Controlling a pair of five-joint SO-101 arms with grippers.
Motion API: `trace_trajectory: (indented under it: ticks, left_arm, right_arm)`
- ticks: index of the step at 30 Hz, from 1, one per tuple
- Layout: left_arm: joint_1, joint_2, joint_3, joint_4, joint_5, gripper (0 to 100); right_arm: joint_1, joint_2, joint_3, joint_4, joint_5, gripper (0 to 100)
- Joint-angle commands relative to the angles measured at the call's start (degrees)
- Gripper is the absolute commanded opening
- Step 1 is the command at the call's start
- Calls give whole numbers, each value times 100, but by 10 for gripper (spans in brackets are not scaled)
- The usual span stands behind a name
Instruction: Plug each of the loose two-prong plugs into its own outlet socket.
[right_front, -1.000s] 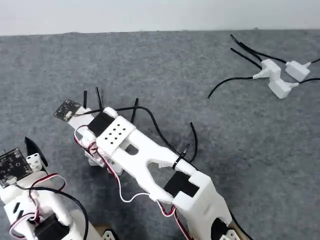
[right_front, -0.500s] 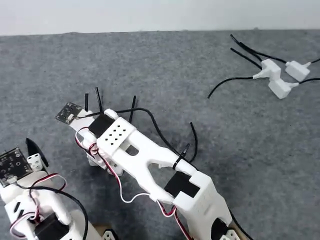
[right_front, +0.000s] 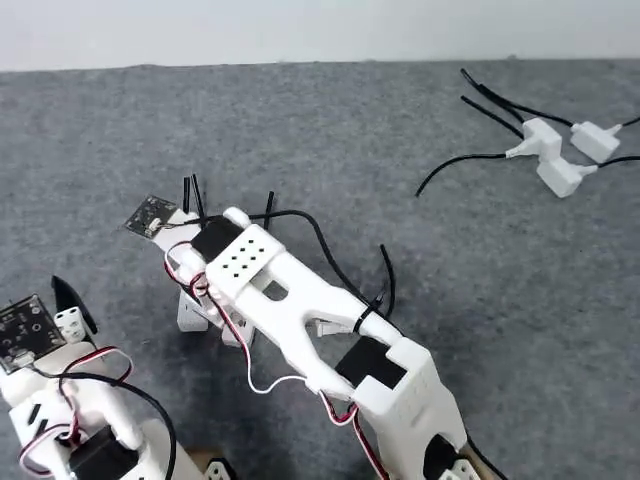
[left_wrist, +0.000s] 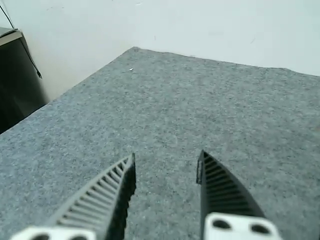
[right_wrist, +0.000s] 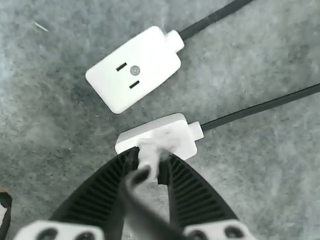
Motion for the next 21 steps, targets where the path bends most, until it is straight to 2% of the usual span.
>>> trace_trajectory:
  ticks: [1,11,21]
  left_arm:
    - [-9,-79,-40,-193,-53,195]
    - [-9,-79,-31,-193,-53,195]
    - [-9,-79,-31,-193,-53,195]
  right_arm:
    - [145,-92,35,40,220,7]
    - [145,-110,360,-409,466,7]
    - [163,-1516,2514,-1851,624,7]
